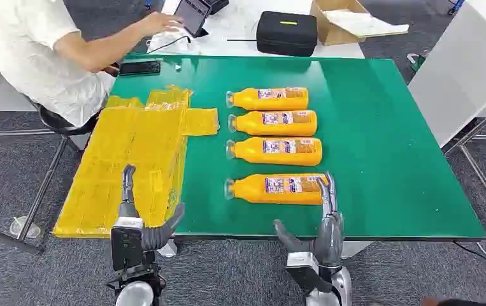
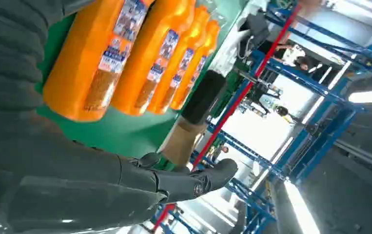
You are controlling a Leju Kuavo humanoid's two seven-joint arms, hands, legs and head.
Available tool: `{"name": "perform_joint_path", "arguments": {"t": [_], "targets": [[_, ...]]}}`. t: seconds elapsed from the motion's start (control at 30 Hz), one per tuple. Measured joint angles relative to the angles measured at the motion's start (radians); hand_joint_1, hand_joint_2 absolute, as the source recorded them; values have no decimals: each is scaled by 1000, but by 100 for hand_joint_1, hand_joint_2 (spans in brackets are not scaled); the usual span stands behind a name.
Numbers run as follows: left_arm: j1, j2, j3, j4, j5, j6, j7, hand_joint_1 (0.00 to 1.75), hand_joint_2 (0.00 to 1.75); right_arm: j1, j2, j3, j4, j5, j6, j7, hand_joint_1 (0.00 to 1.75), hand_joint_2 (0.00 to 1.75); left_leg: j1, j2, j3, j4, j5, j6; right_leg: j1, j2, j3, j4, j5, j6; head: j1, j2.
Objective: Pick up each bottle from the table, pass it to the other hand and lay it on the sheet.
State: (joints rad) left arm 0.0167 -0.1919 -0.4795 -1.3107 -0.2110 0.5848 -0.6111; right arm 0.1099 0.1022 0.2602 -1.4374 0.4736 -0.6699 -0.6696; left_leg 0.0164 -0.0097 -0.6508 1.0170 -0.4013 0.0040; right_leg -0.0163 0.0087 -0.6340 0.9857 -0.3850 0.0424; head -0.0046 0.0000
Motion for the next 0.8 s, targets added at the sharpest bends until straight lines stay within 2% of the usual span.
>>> {"name": "perform_joint_path", "arguments": {"t": [0.17,0.27,0.8], "targets": [[-4,1,-8,16,-45,-12,26,0,175,-38,-50,-3,40,222,-4,129,0,175,0,0,0,0,0,0,0,0,0,0,0,0,0,0],[-10,1,-15,32,-79,-44,28,0,175,-78,-98,-4,130,327,-7,157,0,175,-1,0,0,0,1,1,-1,0,0,0,0,0,0,0],[-41,-6,-51,81,-95,-90,45,0,175,-309,-191,7,446,464,27,205,0,175,-1,0,0,0,1,1,-1,0,0,0,1,1,0,0]]}}
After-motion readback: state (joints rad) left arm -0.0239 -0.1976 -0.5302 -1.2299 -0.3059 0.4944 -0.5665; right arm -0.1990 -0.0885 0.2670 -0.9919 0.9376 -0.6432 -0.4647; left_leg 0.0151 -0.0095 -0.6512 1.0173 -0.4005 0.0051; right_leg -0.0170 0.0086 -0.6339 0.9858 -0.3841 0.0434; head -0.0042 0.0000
